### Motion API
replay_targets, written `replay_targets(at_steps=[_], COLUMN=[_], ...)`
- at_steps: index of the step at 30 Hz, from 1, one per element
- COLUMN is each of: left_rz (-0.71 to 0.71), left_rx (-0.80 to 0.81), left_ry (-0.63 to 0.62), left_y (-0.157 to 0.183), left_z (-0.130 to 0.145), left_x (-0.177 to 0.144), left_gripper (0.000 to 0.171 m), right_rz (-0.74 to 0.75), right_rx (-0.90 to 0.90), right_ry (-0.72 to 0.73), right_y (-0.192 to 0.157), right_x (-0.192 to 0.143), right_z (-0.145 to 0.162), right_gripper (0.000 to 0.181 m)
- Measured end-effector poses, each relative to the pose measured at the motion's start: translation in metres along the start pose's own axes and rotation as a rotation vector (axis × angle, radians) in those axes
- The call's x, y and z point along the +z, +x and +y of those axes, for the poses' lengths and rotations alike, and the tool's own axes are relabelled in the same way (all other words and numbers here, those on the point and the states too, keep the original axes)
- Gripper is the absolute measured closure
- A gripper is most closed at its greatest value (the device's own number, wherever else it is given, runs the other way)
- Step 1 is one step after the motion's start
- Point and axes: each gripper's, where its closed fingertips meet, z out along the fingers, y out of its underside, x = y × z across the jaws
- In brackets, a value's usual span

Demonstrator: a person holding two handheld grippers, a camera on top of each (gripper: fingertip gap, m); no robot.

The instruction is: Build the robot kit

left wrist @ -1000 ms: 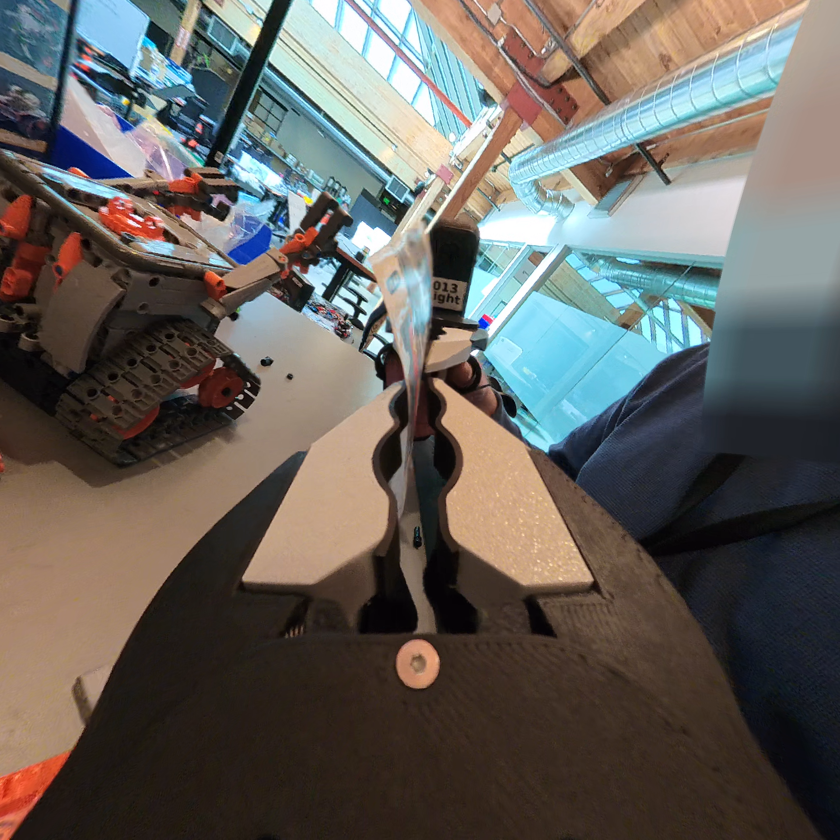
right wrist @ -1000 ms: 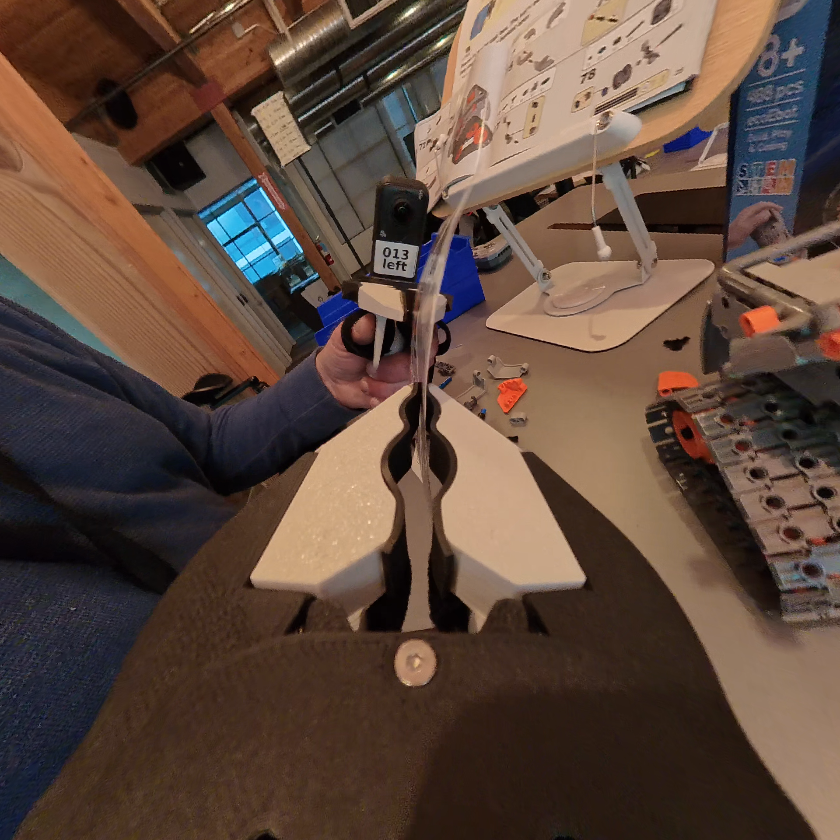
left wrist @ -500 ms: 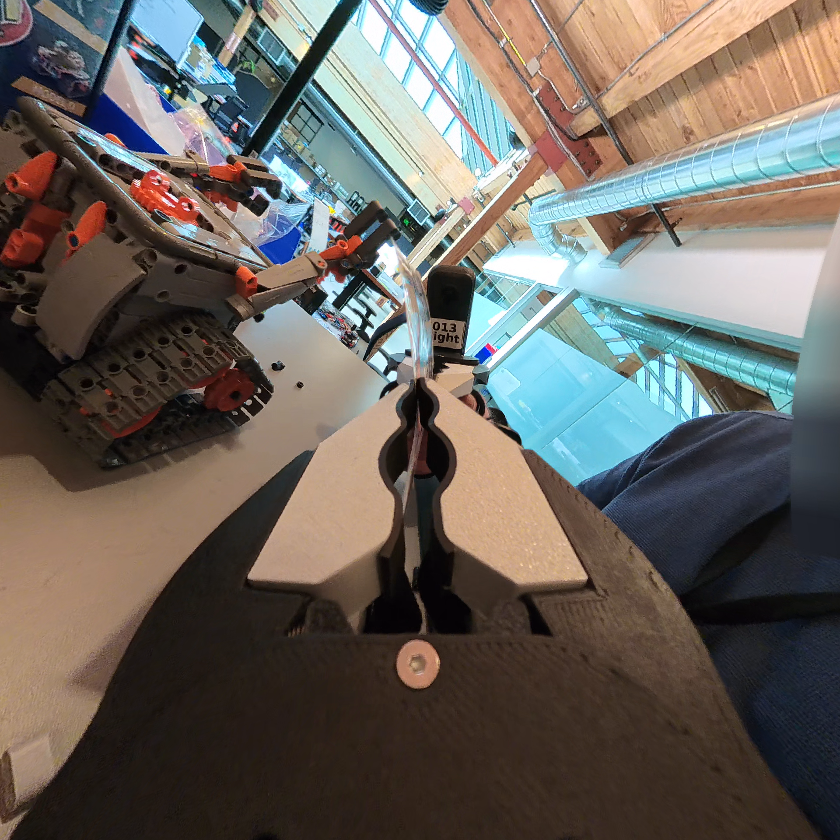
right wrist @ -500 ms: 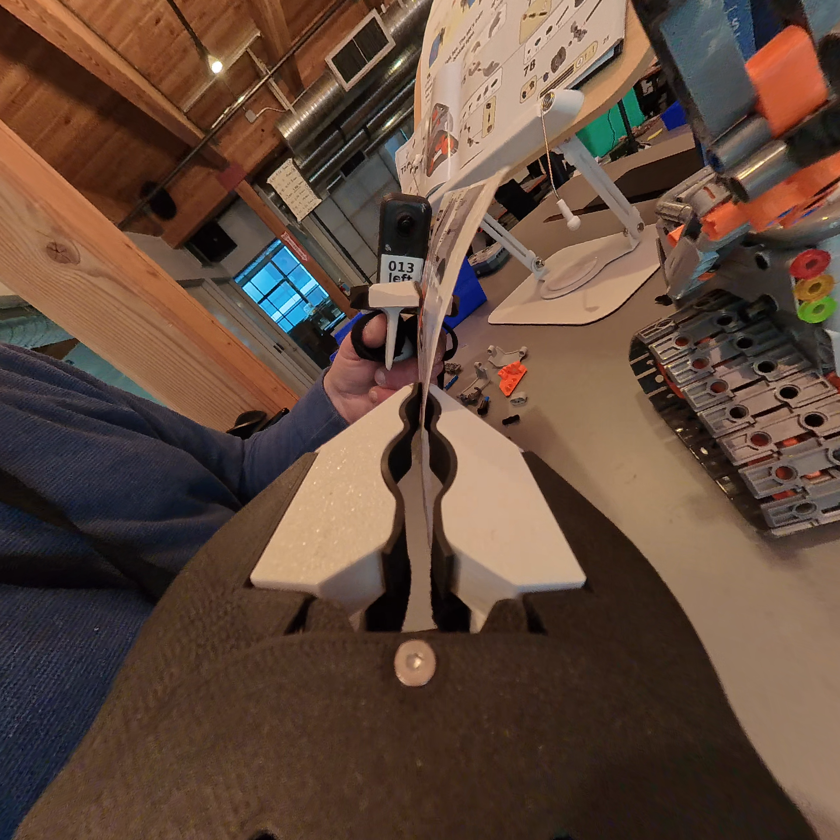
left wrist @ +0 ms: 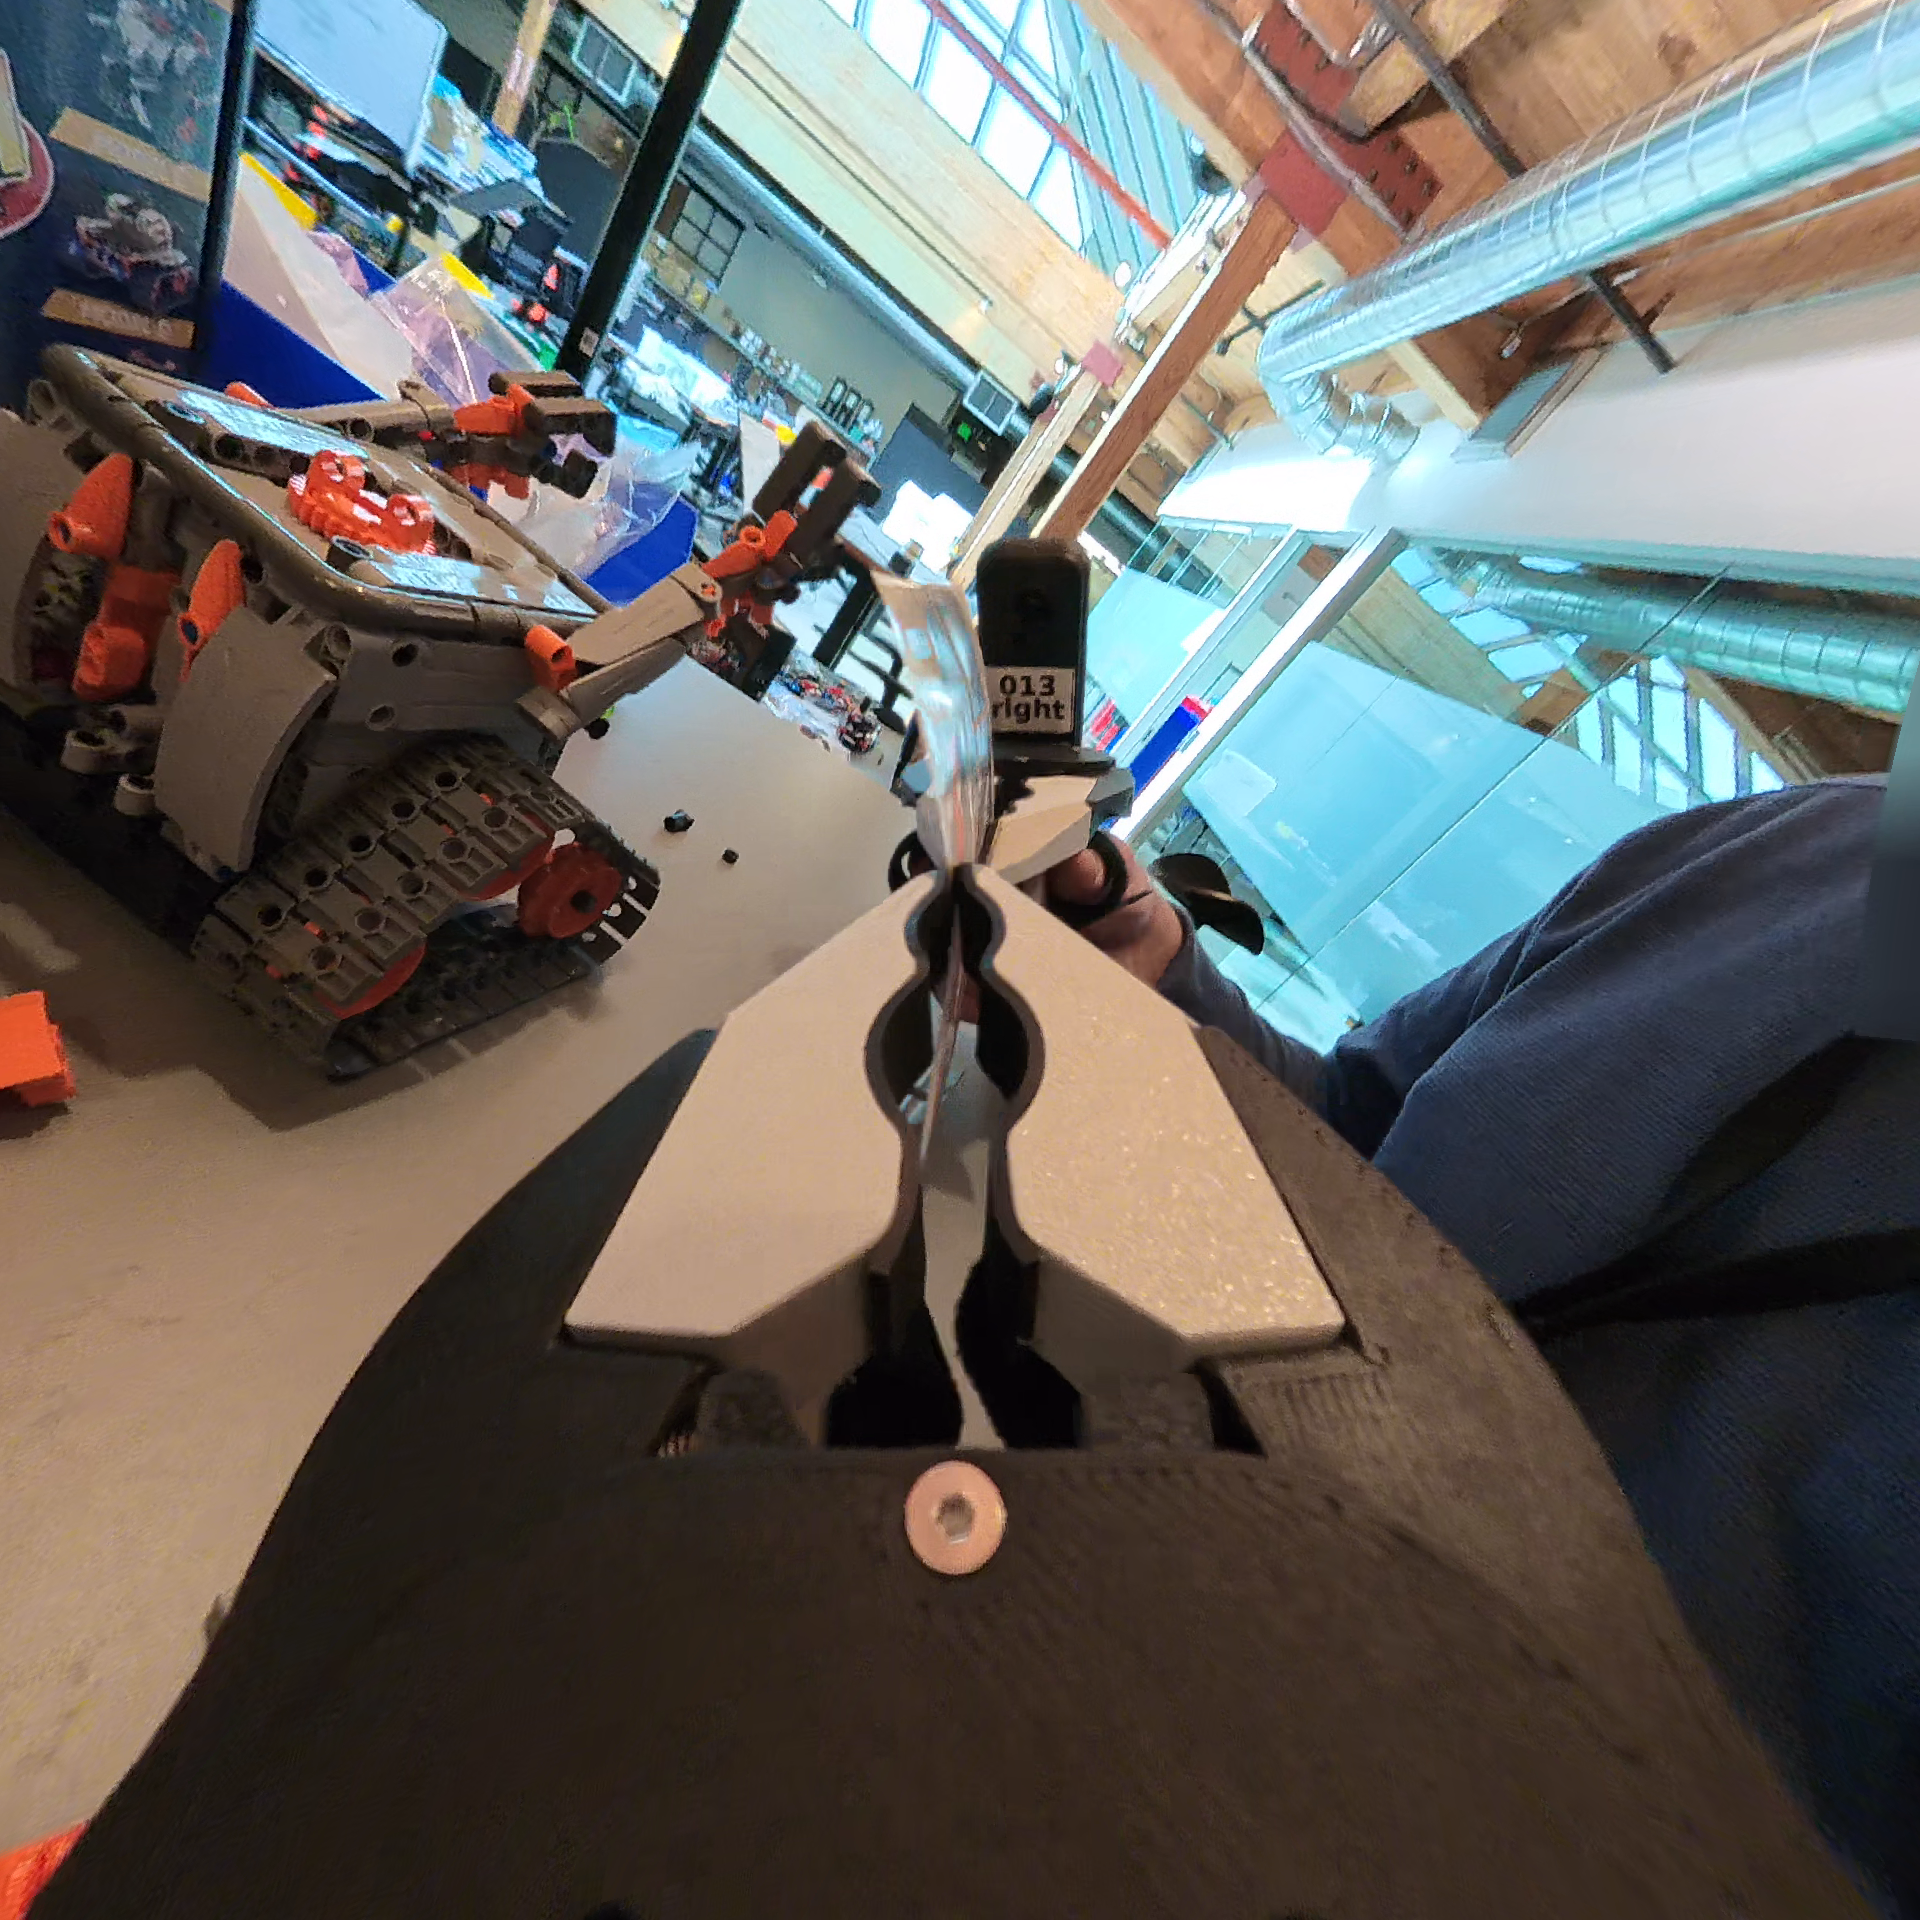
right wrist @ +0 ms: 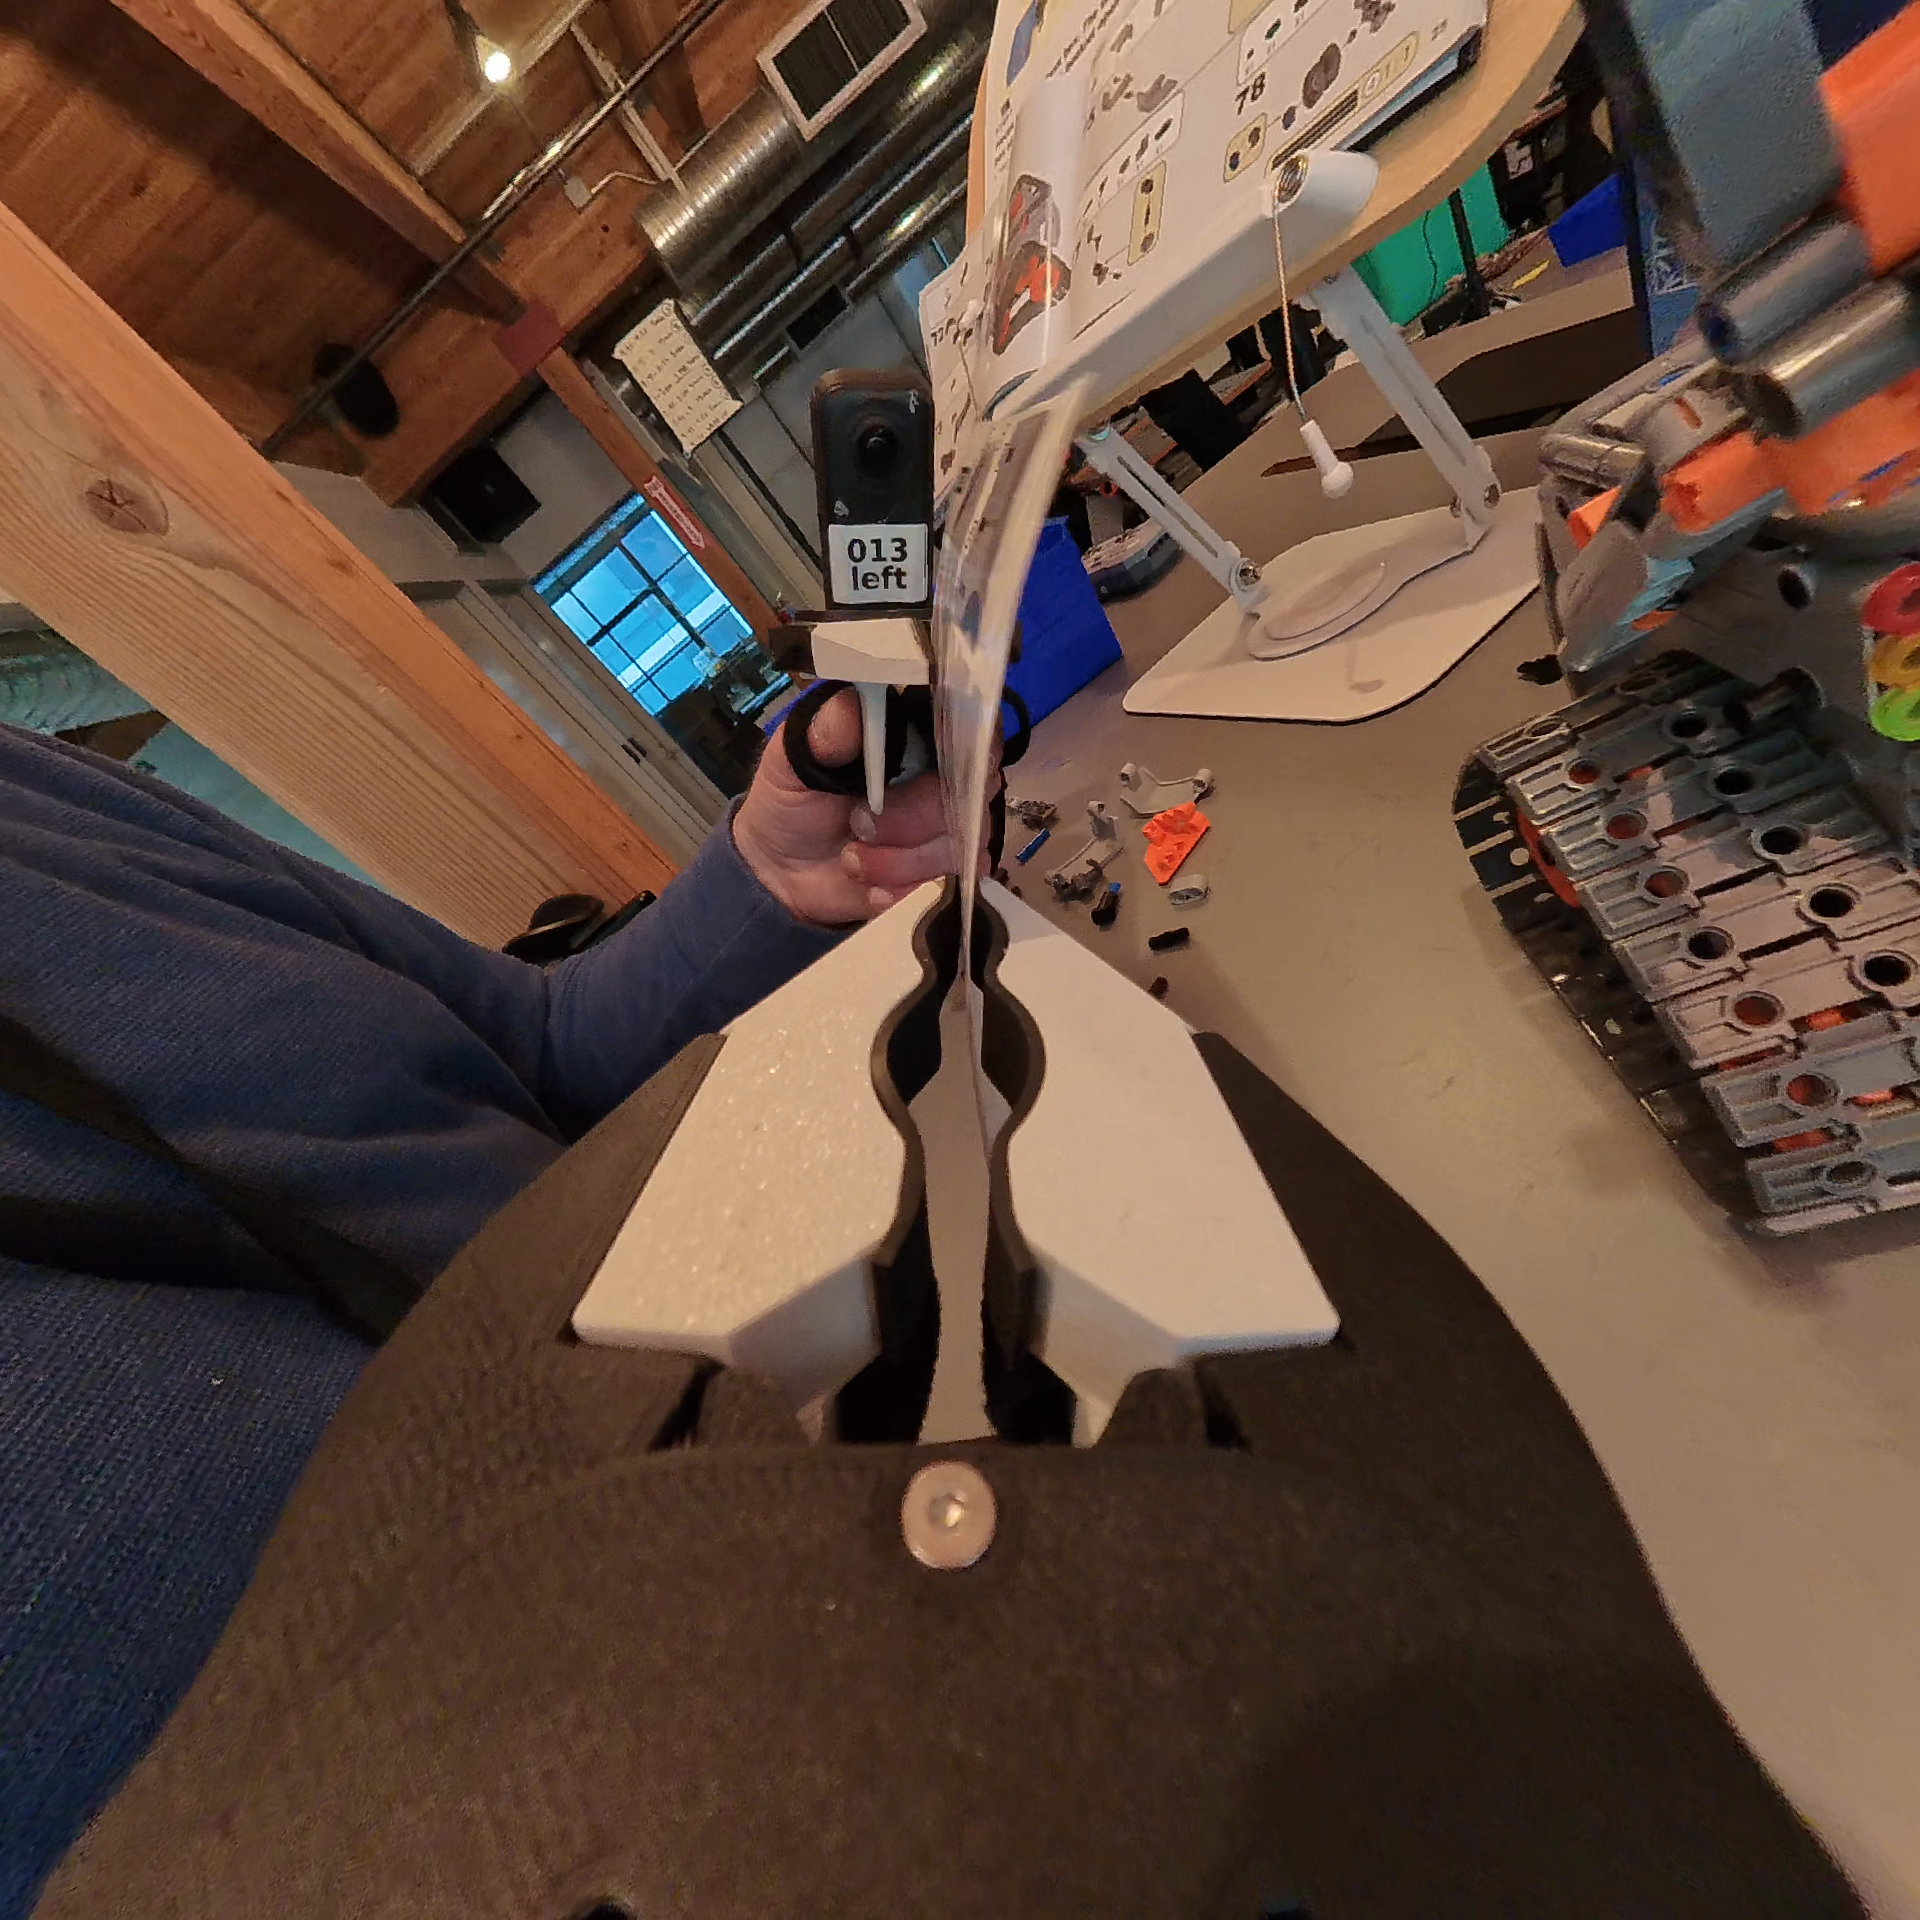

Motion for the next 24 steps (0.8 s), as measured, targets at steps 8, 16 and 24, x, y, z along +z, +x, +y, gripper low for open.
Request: replay_targets(at_steps=[8, 16, 24], left_rz=[-0.05, -0.094, -0.079], left_rx=[-0.018, -0.016, -0.023], left_ry=[-0.037, -0.079, -0.082], left_y=[-0.009, -0.013, -0.01], left_z=[0.011, 0.018, 0.018], left_x=[-0.005, -0.004, -0.005], left_gripper=[0.171, 0.171, 0.17], right_rz=[-0.013, 0.071, 0.102], right_rx=[-0.045, -0.134, -0.13], right_ry=[-0.033, -0.109, -0.109], right_y=[-0.009, -0.008, -0.01], right_x=[0.003, 0.002, 0.0], right_z=[0.002, 0.004, 0.005], right_gripper=[0.18, 0.181, 0.181])
